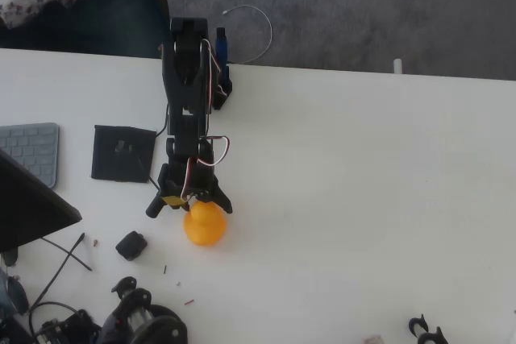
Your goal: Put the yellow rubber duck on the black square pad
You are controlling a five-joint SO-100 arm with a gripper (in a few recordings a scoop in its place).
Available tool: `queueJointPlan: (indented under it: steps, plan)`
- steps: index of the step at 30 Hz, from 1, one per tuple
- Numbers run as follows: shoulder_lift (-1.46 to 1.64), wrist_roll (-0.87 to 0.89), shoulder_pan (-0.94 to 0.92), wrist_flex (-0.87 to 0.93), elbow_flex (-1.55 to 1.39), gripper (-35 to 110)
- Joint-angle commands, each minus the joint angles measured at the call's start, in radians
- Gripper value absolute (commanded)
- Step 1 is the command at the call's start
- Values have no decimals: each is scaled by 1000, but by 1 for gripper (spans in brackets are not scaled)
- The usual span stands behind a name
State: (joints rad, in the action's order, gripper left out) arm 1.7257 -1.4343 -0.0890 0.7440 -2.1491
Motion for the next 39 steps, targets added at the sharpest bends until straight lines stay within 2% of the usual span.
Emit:
queueJointPlan:
  steps: [1,6,13,17,24,31,39]
  plan:
    - [23,-12,-2,3,18,42]
    - [26,-11,-3,3,20,39]
    - [26,-9,-3,3,46,14]
    - [29,-9,-3,3,49,7]
    - [75,-6,-2,5,49,6]
    - [314,81,11,14,49,6]
    - [482,84,-2,15,48,6]
